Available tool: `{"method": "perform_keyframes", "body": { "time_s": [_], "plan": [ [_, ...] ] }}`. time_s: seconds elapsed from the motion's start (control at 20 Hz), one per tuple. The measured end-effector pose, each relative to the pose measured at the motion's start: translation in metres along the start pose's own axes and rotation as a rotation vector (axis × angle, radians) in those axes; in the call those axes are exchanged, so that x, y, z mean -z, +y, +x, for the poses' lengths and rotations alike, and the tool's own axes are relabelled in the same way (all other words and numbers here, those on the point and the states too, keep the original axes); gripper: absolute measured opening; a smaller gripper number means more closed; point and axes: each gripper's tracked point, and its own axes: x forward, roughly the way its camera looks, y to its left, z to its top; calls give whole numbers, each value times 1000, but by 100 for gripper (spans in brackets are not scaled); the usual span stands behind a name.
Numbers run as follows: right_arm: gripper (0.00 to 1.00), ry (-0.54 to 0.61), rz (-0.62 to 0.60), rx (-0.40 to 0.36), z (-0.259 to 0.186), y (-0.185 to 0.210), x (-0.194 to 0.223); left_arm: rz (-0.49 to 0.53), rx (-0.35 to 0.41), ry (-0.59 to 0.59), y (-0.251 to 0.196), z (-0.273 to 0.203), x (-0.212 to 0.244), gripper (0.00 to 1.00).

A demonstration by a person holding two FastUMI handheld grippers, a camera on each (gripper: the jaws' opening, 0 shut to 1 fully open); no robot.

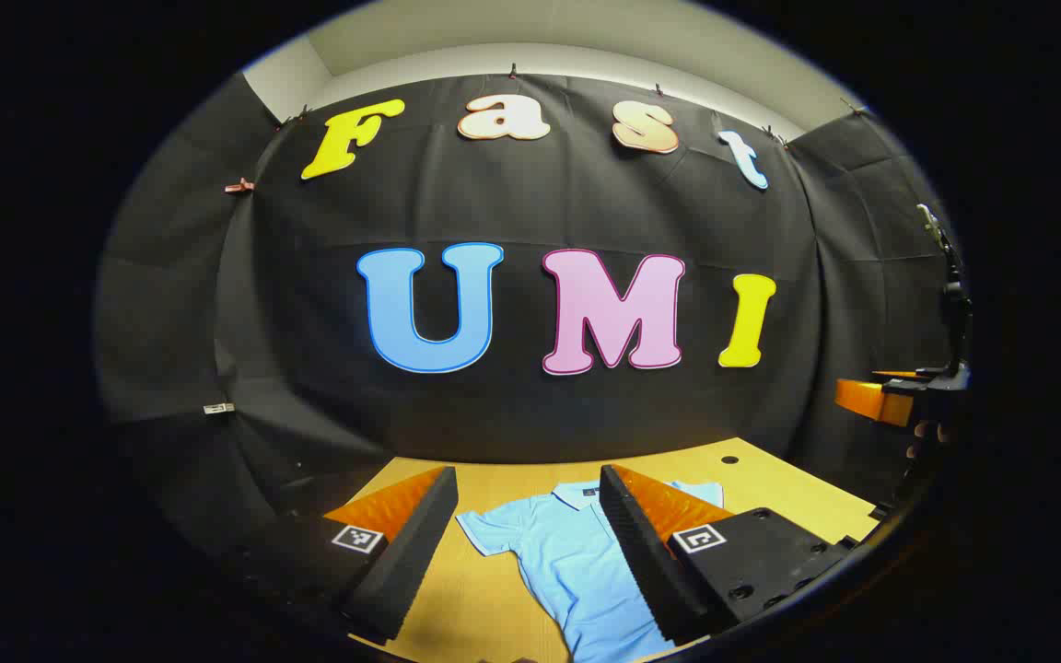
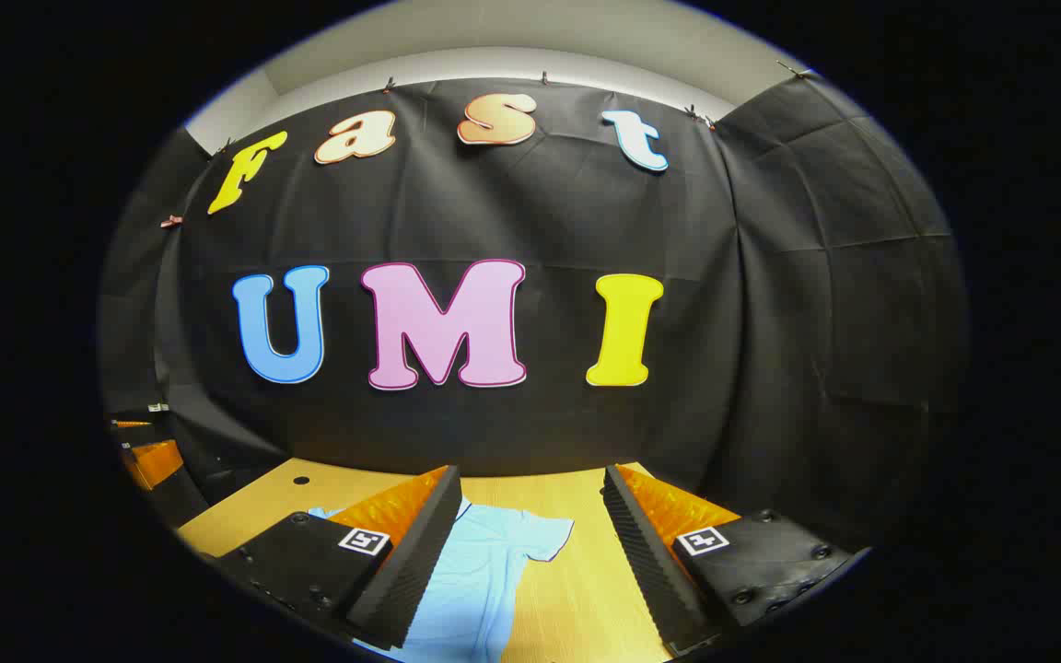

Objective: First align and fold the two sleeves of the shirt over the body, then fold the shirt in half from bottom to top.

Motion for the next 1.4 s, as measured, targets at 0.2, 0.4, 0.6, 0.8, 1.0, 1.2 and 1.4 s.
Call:
{"method": "perform_keyframes", "body": {
  "time_s": [0.2,0.4,0.6,0.8,1.0,1.2,1.4],
  "plan": [
    [96,-2,-39,-22,0,8,3,-20,-2,21,-2,4,8,98],
    [97,13,-51,-35,0,16,10,-9,-1,19,-2,9,8,98],
    [97,15,-62,-44,0,19,13,-1,11,14,-6,11,5,98],
    [97,21,-60,-43,4,17,15,-4,19,21,-10,14,6,98],
    [97,62,-79,-74,22,19,32,-4,13,22,-13,18,3,98],
    [97,106,-102,-112,56,20,52,-11,-8,11,-14,26,-7,98],
    [97,153,-179,-135,112,8,85,4,-51,24,-11,42,-6,98]
  ]
}}
